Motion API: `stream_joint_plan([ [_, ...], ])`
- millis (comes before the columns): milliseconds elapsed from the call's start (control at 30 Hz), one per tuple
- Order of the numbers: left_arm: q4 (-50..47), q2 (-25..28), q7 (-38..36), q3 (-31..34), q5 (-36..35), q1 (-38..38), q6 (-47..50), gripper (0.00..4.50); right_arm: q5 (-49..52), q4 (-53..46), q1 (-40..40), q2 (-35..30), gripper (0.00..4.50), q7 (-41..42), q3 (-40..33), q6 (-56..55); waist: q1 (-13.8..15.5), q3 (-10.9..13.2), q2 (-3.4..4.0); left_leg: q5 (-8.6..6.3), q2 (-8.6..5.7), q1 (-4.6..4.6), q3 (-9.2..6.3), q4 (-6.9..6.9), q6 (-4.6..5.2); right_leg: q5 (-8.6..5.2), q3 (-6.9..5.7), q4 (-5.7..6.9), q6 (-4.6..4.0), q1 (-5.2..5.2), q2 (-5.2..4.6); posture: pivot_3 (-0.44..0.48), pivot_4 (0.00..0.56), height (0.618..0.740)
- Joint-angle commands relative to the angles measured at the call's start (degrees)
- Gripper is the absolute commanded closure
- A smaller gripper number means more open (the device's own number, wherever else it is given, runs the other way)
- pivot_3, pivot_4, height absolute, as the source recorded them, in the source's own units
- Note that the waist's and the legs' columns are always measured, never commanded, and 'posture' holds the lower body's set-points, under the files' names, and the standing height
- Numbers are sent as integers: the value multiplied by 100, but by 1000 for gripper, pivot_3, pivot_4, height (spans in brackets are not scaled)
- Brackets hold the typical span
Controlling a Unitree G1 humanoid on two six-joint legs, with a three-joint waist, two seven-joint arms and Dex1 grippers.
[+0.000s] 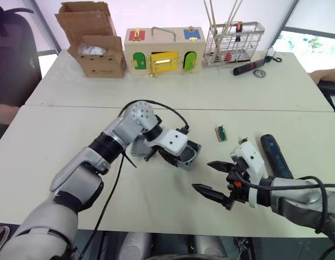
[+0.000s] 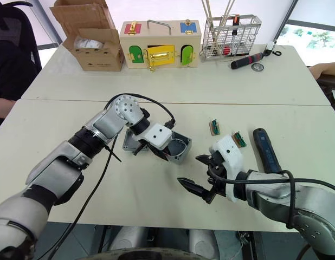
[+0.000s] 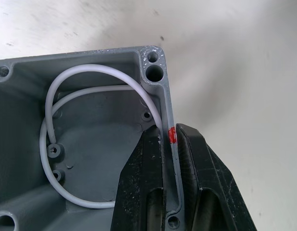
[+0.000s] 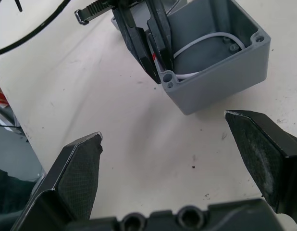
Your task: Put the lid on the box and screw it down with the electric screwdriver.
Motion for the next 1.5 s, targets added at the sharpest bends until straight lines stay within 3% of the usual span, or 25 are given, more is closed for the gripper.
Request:
stream_joint_plan([
  [33, 83, 54, -18, -168, -60, -229, -457, 4469, 164, -226, 25, -19, 0, -98, -48, -87, 1, 0, 0, -1, 0, -1, 0, 4, 2, 0, 0, 1, 0, 1, 1, 0, 150, 740],
  [267, -75, 455, -18, -910, -610, -374, -630, 4469, 244, -216, -16, -24, 0, -212, 13, -115, -7, 0, 0, -10, 3, -1, -2, 21, 17, 0, 2, 4, 0, 7, 5, 0, 150, 740],
  [533, 115, 285, -18, -856, -595, -373, -715, 4469, 206, -168, -148, 36, 0, -288, 156, -135, 3, 0, 0, -13, 3, -1, -4, 31, 23, -1, 1, 3, 1, 17, 7, 0, 150, 740],
  [667, 194, 219, -18, -767, -552, -341, -788, 2862, 184, -146, -183, 35, 0, -297, 193, -141, 3, 0, 0, -15, 2, -1, -5, 38, 25, -1, 0, 2, 2, 22, 7, 0, 150, 740],
  [833, 169, 224, -16, -563, -499, -351, -698, 220, 244, -157, -194, 5, 0, -291, 173, -147, -13, 0, 0, -16, 4, -1, -7, 38, 27, -1, 0, 2, 2, 21, 11, 0, 150, 740],
  [900, -209, 447, -17, -194, -567, -471, -400, 49, 492, -187, -152, -103, 0, -247, -28, -174, -13, 0, -1, -16, 4, -1, -6, 39, 27, -1, 1, 2, 2, 21, 11, 0, 150, 740],
  [1067, -834, 963, 220, 972, -998, -699, 1142, 49, 1451, -80, -223, -596, 0, -104, -957, -471, -23, 2, -3, -16, 5, -2, -8, 40, 27, -1, 0, 2, 2, 21, 12, 0, 150, 740],
  [1133, -881, 1119, 723, 1583, -1240, -747, 2355, 49, 1621, 116, -539, -877, 0, 161, -1173, -566, -34, 2, -2, -17, 6, 0, -9, 40, 29, -2, -1, 2, 3, 24, 12, 0, 150, 740],
  [1233, -1117, 1227, 1307, 1944, -1230, -714, 3725, 49, 1746, 231, -766, -1114, 0, 364, -1216, -643, -38, 2, -3, -18, 7, 4, -10, 41, 31, -2, -3, 2, 4, 28, 14, 0, 150, 740],
  [1367, -1320, 1379, 3019, 2353, -834, -812, 7610, 49, 1318, 338, -1556, -1339, 0, 1053, -547, -612, -99, 5, -6, -21, 6, 3, -12, 44, 37, -5, -2, 6, 9, 28, 16, 0, 150, 740],
  [1500, -2536, 1374, 4067, 2897, -839, -199, 9721, 49, 463, 607, -2157, -1237, 0, 1635, 230, -630, -180, 8, -12, -23, 6, 2, -17, 42, 39, -12, 0, 13, 20, 20, 18, 0, 150, 740],
])
